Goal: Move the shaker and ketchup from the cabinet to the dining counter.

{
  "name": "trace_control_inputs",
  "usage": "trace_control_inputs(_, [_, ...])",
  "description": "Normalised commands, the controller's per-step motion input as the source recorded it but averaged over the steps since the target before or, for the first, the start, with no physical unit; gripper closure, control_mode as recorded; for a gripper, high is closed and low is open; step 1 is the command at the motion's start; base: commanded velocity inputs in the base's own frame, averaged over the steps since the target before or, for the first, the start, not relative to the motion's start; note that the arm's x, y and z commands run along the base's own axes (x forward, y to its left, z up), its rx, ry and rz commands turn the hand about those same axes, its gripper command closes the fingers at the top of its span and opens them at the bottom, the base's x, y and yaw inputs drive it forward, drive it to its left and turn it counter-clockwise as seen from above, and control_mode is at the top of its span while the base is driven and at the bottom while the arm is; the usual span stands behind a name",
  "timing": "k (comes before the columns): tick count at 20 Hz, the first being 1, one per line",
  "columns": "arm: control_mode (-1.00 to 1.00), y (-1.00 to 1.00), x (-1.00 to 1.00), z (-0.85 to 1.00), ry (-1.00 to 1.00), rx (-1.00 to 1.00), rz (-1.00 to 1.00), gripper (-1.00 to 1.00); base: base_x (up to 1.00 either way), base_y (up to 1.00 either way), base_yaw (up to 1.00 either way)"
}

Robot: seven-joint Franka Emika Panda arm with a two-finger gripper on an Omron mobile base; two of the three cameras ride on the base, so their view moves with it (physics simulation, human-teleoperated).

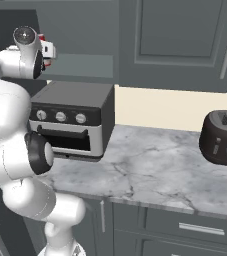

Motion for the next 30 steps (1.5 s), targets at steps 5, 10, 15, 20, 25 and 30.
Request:
trace_control_inputs(5, [-1.00,0.08,0.24,-0.05,0.03,0.00,0.00,-1.00,0.00,0.00,0.00])
trace_control_inputs(10, [-1.00,0.07,0.21,-0.08,0.03,0.00,0.00,-1.00,0.00,0.00,0.00])
trace_control_inputs(15, [-1.00,0.08,0.20,-0.11,0.00,0.00,0.00,-1.00,0.00,0.00,0.00])
trace_control_inputs(20, [-1.00,0.07,0.11,-0.12,0.00,0.00,0.00,1.00,0.00,0.00,0.00])
trace_control_inputs(25, [-1.00,-0.09,-0.12,-0.08,0.00,0.00,0.01,1.00,0.00,0.00,0.00])
trace_control_inputs(30, [-1.00,-0.24,-0.39,-0.08,-0.03,0.01,0.00,1.00,0.00,0.00,0.00])
